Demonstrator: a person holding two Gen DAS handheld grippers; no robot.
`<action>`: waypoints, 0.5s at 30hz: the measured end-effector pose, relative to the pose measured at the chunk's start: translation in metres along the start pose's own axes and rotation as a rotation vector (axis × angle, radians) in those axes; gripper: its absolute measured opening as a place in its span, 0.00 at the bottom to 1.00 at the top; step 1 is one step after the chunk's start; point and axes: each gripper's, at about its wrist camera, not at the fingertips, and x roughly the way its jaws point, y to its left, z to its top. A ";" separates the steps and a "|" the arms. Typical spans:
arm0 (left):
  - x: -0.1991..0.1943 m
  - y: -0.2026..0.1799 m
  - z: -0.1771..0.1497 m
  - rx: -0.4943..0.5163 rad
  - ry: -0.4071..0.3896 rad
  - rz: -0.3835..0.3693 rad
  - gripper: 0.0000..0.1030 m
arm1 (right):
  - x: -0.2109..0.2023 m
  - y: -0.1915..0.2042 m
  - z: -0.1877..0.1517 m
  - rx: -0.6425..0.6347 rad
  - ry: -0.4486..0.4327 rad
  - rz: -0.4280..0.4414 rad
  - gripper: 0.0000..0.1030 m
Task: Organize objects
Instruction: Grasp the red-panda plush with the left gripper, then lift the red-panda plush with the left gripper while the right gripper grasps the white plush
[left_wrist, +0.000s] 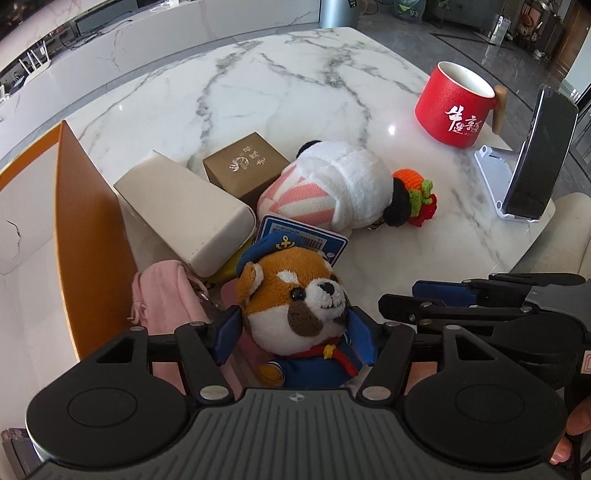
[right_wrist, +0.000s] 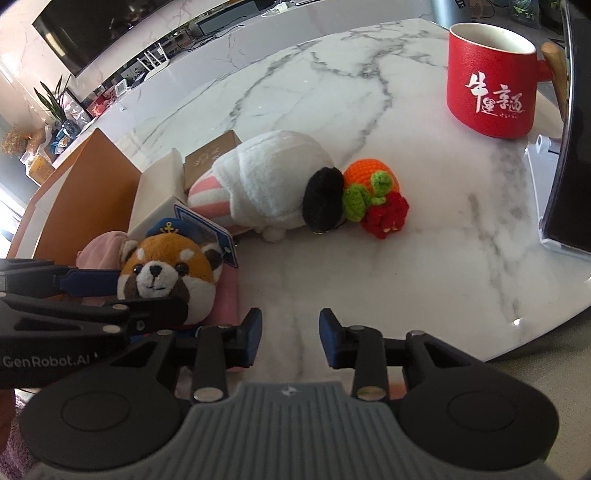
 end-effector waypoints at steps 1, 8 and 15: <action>0.001 0.000 -0.001 -0.003 -0.003 -0.003 0.71 | 0.000 -0.001 0.000 0.004 0.000 -0.003 0.36; -0.012 0.000 -0.006 -0.007 -0.079 -0.009 0.59 | -0.005 0.000 0.002 -0.004 -0.031 0.028 0.36; -0.050 0.000 0.006 0.016 -0.198 -0.006 0.59 | -0.009 -0.004 0.010 0.117 -0.085 0.121 0.46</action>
